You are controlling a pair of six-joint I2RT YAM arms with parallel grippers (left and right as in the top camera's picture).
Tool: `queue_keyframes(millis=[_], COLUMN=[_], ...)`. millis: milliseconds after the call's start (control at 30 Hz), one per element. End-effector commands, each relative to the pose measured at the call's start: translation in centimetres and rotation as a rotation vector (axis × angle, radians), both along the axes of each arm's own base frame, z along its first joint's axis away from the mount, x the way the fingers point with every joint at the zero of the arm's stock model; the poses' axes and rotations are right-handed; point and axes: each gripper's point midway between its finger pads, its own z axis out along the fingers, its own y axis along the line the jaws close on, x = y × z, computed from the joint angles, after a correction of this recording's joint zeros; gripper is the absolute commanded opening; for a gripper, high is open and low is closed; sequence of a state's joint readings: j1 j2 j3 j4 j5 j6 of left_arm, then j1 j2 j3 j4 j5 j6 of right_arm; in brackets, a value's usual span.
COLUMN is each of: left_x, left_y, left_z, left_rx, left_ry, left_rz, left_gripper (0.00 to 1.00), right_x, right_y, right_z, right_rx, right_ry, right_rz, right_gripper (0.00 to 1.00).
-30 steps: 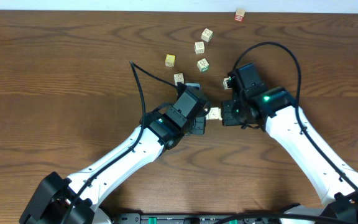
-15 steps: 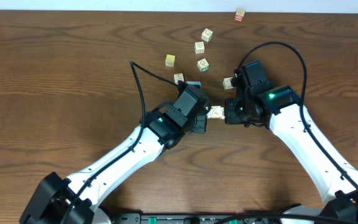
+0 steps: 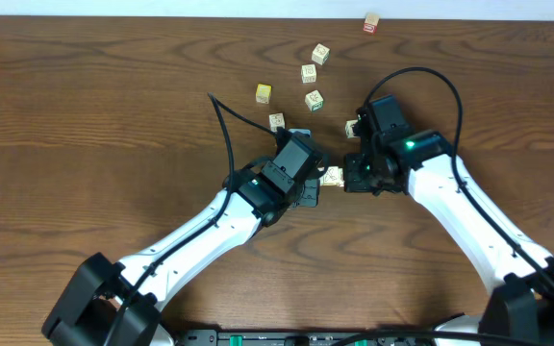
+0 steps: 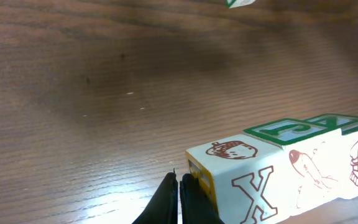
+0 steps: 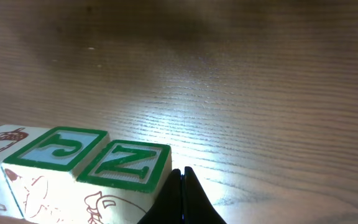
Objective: Lift 3 blocks
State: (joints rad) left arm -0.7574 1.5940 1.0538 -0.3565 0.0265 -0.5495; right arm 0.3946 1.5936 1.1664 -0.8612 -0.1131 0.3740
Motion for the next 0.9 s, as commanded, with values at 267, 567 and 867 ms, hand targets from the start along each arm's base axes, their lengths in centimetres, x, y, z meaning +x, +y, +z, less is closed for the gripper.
queue_keyframes(millis=[267,567,867], left_x=[-2.5,-2.2,-2.0], left_y=[-7.2,-8.2,-8.3], left_z=[1.8,0.1,-0.7], left_rx=[-0.189,-0.204,-0.199], left_ry=[0.063,0.088,0.096], left_rz=[-0.208,-0.215,-0.211], left_gripper=[0.07,0.07,0.07], right_x=[-1.4,-1.0,-0.7], right_y=[6.0,6.4,5.8], right_z=[-1.5,-2.0,-4.0], right_rx=[0.242,0.262,0.252], right_ry=[0.135,0.138,0.185], right_rz=[0.118,0.120,0.092], right_gripper=[0.01,0.01,0.01])
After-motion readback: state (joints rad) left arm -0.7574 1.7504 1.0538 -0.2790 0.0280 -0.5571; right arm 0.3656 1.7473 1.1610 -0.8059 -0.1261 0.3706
